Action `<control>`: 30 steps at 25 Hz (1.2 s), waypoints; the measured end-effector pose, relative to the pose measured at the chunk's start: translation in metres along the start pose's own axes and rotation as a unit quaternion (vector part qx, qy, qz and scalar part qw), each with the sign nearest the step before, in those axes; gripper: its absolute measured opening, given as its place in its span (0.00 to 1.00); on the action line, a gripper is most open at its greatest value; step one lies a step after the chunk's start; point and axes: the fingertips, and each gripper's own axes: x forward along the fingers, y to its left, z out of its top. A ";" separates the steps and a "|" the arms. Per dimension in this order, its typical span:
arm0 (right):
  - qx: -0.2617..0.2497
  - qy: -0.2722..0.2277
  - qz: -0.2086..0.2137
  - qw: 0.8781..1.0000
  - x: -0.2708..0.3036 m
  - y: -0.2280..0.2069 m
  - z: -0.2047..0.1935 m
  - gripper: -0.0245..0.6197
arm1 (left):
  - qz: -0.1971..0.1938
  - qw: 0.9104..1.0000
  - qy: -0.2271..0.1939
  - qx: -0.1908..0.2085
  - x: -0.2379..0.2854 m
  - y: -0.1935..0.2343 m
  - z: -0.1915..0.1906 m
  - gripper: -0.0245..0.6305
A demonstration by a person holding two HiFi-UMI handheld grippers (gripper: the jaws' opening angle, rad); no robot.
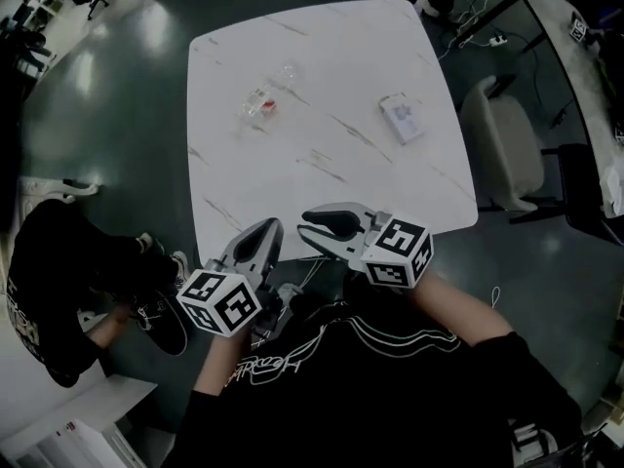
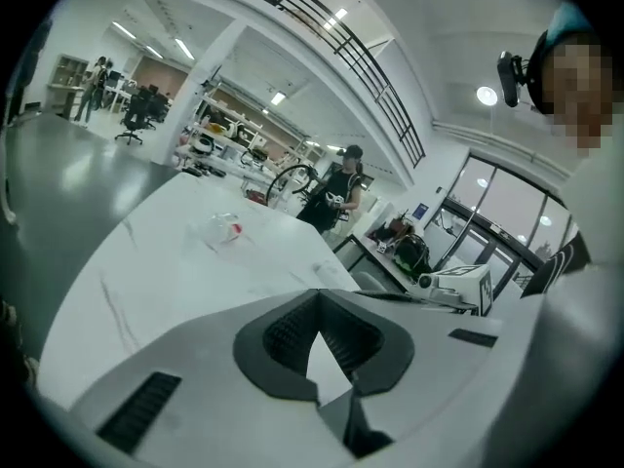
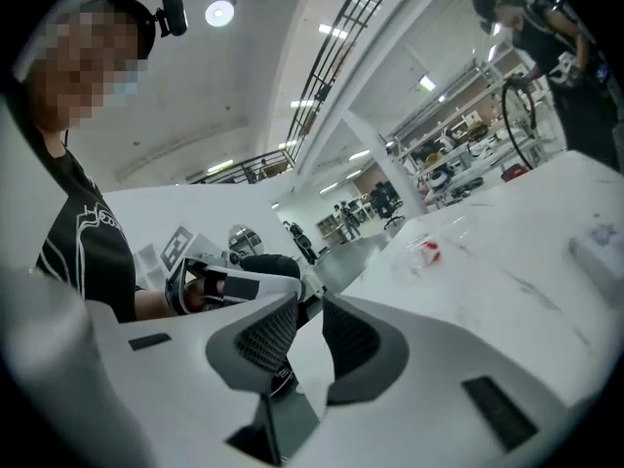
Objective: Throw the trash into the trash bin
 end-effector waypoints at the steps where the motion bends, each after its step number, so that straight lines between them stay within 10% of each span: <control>1: -0.001 -0.009 -0.011 1.000 -0.016 -0.010 0.005 0.19 | -0.007 1.000 0.004 0.005 0.013 -0.011 0.000 0.05; 15: 0.017 -0.020 -0.172 0.985 -0.167 -0.154 0.018 0.12 | -0.071 0.995 0.042 0.051 0.129 -0.109 0.002 0.05; 22: -0.005 0.028 -0.258 0.966 -0.180 -0.211 0.008 0.48 | -0.073 0.995 0.041 0.056 0.144 -0.110 0.015 0.05; 30: -0.069 0.113 -0.375 0.918 -0.165 -0.276 -0.016 0.59 | -0.054 0.997 0.035 0.041 0.144 -0.090 0.021 0.05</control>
